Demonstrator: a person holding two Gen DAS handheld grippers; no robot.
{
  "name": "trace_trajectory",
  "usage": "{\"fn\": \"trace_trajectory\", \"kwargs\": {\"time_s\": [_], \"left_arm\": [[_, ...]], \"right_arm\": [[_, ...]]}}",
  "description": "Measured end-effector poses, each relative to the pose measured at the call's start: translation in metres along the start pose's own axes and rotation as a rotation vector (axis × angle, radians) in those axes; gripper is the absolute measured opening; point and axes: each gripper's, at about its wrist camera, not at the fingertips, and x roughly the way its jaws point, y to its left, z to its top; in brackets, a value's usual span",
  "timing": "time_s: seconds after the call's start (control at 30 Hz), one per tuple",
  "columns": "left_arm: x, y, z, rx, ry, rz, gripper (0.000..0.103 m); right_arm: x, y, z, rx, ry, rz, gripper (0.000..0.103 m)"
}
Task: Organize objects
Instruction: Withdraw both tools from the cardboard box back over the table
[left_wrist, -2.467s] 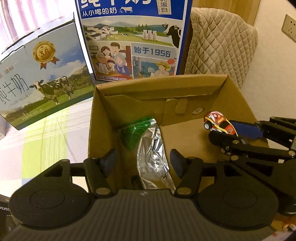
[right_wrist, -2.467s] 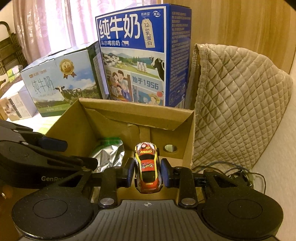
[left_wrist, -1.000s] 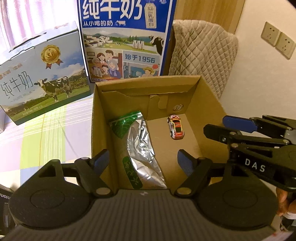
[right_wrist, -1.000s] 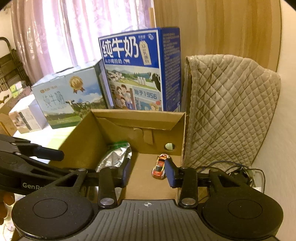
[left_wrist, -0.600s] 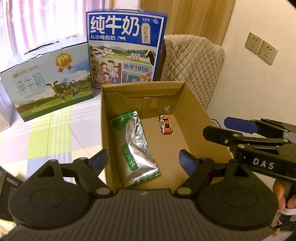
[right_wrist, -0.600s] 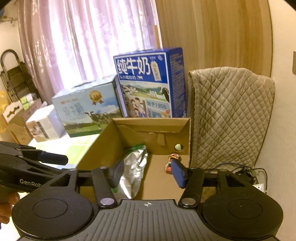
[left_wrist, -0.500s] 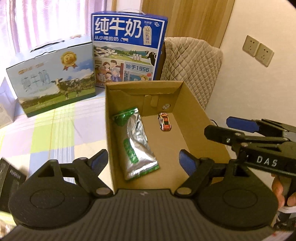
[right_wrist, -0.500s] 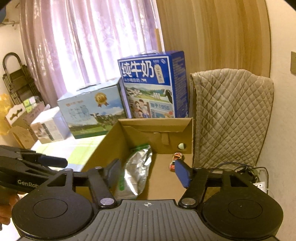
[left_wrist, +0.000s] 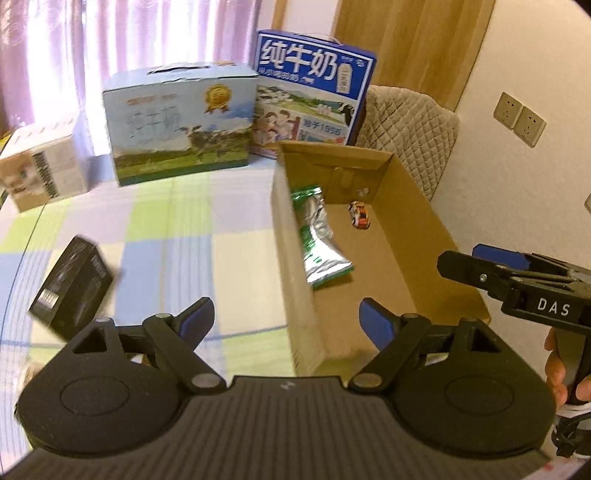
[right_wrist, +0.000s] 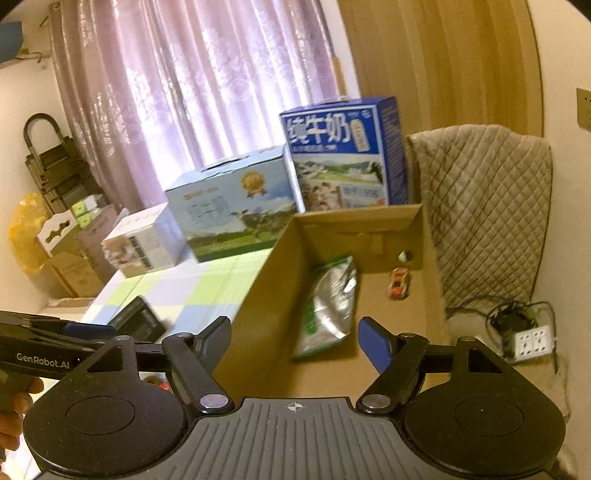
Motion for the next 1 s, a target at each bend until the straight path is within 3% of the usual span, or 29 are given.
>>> {"fn": "trace_trajectory", "kwargs": {"time_s": [0.47,1.0], "left_arm": [[-0.055,0.076,-0.066,-0.091,0.044,0.061,0.083],[-0.085,0.166,-0.126,-0.236,0.126,0.185,0.083]], "right_arm": [[0.004,0.082,-0.045,-0.025,0.110,0.096,0.073],[0.053,0.151,-0.098,-0.098,0.289,0.172,0.073]]}}
